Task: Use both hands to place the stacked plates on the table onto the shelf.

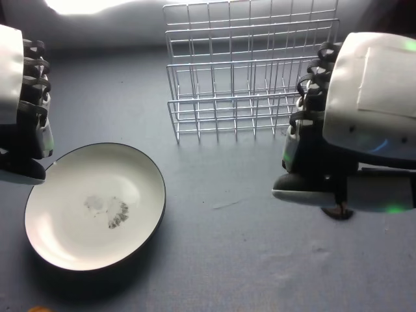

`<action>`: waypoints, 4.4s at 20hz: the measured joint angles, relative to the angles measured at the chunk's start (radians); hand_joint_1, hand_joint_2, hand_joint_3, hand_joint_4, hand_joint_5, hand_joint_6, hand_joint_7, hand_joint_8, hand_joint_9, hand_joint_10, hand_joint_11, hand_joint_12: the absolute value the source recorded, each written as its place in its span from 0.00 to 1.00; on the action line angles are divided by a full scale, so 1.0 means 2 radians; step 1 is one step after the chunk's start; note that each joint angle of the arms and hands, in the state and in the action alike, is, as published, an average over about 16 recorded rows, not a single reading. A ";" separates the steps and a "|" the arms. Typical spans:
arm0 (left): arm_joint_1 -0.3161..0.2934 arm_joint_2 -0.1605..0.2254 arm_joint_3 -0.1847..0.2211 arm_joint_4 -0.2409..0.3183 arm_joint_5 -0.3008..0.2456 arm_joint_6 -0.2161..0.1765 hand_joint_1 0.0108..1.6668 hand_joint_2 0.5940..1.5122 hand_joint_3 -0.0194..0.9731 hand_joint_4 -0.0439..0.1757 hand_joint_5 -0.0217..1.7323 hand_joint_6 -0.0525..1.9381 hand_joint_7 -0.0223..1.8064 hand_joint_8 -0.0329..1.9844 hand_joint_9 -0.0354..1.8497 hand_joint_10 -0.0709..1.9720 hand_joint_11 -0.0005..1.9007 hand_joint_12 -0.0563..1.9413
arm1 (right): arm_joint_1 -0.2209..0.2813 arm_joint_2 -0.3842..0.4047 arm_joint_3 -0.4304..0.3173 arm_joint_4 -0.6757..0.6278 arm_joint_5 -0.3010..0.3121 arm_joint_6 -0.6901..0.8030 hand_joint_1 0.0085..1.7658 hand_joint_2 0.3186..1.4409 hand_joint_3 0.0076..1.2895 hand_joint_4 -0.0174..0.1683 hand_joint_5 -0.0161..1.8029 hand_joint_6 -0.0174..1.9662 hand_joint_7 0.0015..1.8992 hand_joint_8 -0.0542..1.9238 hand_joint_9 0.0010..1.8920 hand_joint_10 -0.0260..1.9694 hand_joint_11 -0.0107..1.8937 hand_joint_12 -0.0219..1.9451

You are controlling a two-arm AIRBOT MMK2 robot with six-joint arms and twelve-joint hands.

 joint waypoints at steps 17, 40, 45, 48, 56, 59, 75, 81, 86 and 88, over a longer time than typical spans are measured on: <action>0.028 -0.020 0.032 0.060 -0.023 0.003 0.00 0.53 0.07 0.18 0.02 0.02 0.02 0.01 0.03 0.04 0.01 0.02 | -0.010 -0.002 0.002 -0.017 0.013 -0.025 0.35 0.58 0.01 0.11 0.02 0.02 0.01 0.04 0.01 0.02 0.01 0.01; 0.225 -0.105 0.178 0.009 -0.028 0.079 0.01 0.53 0.05 0.18 0.02 0.02 0.02 0.01 0.03 0.04 0.01 0.02 | -0.010 -0.033 0.029 -0.072 -0.053 -0.026 0.65 0.54 0.01 0.11 0.02 0.02 0.01 0.03 0.01 0.02 0.01 0.04; 0.237 -0.113 0.193 0.003 -0.027 0.080 0.01 0.53 0.05 0.19 0.02 0.02 0.02 0.01 0.03 0.04 0.01 0.02 | -0.014 -0.048 0.044 -0.088 -0.053 -0.028 0.64 0.52 0.01 0.11 0.02 0.02 0.01 0.03 0.01 0.02 0.01 0.02; 0.241 -0.116 0.196 0.000 -0.026 0.079 0.01 0.53 0.05 0.19 0.02 0.02 0.01 0.01 0.03 0.04 0.01 0.02 | -0.016 -0.060 0.052 -0.097 -0.056 -0.029 0.63 0.51 0.01 0.11 0.02 0.02 0.01 0.03 0.01 0.02 0.02 0.02; 0.232 -0.119 0.175 0.001 -0.011 0.068 0.01 0.52 0.04 0.20 0.01 0.02 0.01 0.01 0.03 0.04 0.01 0.02 | -0.020 -0.098 0.074 -0.104 -0.070 -0.041 0.62 0.49 0.01 0.11 0.01 0.02 0.01 0.03 0.01 0.02 0.02 0.05; 0.221 -0.119 0.158 0.006 -0.001 0.061 0.01 0.52 0.04 0.20 0.01 0.03 0.01 0.01 0.03 0.04 0.01 0.02 | -0.021 -0.113 0.082 -0.101 -0.077 -0.052 0.62 0.49 0.01 0.11 0.02 0.02 0.01 0.03 0.01 0.02 0.02 0.08; 0.173 -0.109 0.076 0.032 0.047 0.037 0.01 0.51 0.03 0.22 0.01 0.04 0.02 0.02 0.03 0.04 0.01 0.02 | -0.017 -0.221 0.138 -0.001 -0.117 -0.178 0.62 0.51 0.01 0.11 0.03 0.02 0.03 0.03 0.03 0.02 0.01 0.22; 0.172 -0.109 0.074 0.032 0.049 0.036 0.01 0.51 0.03 0.22 0.02 0.04 0.01 0.02 0.03 0.04 0.01 0.02 | -0.014 -0.261 0.169 0.011 -0.123 -0.199 0.60 0.57 0.01 0.11 0.08 0.02 0.09 0.03 0.10 0.03 0.01 0.38; 0.172 -0.109 0.074 0.032 0.049 0.034 0.01 0.51 0.03 0.22 0.02 0.04 0.01 0.02 0.03 0.04 0.01 0.02 | -0.013 -0.285 0.189 0.013 -0.121 -0.208 0.60 0.62 0.01 0.11 0.19 0.02 0.21 0.03 0.22 0.04 0.07 0.52; 0.172 -0.109 0.074 0.032 0.049 0.034 0.01 0.51 0.03 0.22 0.02 0.04 0.01 0.02 0.03 0.04 0.01 0.02 | -0.012 -0.293 0.194 0.012 -0.118 -0.210 0.59 0.64 0.01 0.10 0.24 0.05 0.27 0.04 0.28 0.04 0.11 0.55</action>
